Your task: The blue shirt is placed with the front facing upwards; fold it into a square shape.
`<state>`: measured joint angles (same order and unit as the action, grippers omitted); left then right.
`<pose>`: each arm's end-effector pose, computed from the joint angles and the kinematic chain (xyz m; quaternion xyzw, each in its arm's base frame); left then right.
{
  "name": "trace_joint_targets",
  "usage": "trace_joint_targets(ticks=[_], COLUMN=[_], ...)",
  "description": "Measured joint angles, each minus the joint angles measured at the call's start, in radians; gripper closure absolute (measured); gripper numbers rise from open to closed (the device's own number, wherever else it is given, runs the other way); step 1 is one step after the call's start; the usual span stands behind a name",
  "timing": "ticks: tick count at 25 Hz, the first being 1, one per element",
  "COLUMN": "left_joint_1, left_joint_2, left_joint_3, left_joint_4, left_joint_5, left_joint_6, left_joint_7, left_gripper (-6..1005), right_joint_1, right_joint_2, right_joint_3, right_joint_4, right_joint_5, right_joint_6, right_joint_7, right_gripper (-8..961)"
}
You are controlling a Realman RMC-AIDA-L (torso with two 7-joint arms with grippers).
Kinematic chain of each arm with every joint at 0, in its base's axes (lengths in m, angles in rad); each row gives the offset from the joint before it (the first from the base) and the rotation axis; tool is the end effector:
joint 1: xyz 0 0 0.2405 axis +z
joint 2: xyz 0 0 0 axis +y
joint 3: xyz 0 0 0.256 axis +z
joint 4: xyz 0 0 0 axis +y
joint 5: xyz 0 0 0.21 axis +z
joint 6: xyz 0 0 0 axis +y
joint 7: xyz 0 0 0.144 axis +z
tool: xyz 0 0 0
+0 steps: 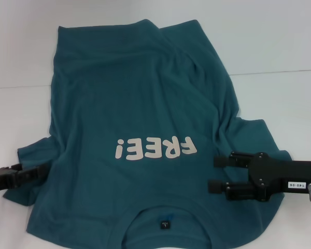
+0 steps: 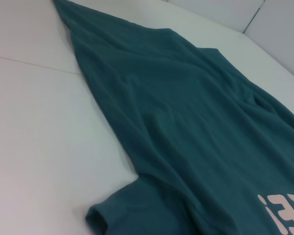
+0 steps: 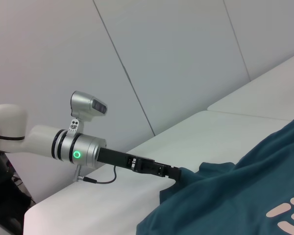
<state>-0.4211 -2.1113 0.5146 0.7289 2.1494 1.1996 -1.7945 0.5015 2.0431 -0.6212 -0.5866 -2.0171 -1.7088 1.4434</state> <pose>-0.3506 0.3289 0.0251 -0.7937 -0.4933 -0.1922 0.2997 0.2724 0.3045 0.0089 -0.9189 0.2673 0.2817 0.0694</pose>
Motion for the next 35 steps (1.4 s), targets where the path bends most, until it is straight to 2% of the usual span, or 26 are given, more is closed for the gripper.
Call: trace_joint_targets(ticks=[8, 11, 21, 32, 35], left_joint_1=[-0.008, -0.008, -0.010, -0.013, -0.014], left_joint_2=[-0.001, -0.001, 0.002, 0.003, 0.004], left_joint_3=[0.009, 0.008, 0.010, 0.013, 0.013], left_joint_4=[-0.001, 0.002, 0.003, 0.003, 0.009], left_joint_5=[-0.001, -0.001, 0.001, 0.001, 0.001], left_joint_6=[-0.015, -0.026, -0.032, -0.033, -0.045], left_joint_7=[-0.002, -0.010, -0.018, -0.019, -0.019], left_gripper=[128, 301, 533, 963, 981], right_joint_1=[-0.002, -0.003, -0.003, -0.003, -0.003], right_joint_2=[0.001, 0.001, 0.002, 0.002, 0.002], right_joint_3=[0.014, 0.022, 0.026, 0.030, 0.038], right_joint_4=[-0.001, -0.002, -0.004, -0.004, -0.001], right_joint_5=[0.000, 0.000, 0.000, 0.000, 0.000], right_joint_6=[0.000, -0.002, 0.000, 0.000, 0.000], right_joint_7=[0.000, -0.001, -0.005, -0.006, -0.009], right_gripper=[66, 66, 67, 67, 67])
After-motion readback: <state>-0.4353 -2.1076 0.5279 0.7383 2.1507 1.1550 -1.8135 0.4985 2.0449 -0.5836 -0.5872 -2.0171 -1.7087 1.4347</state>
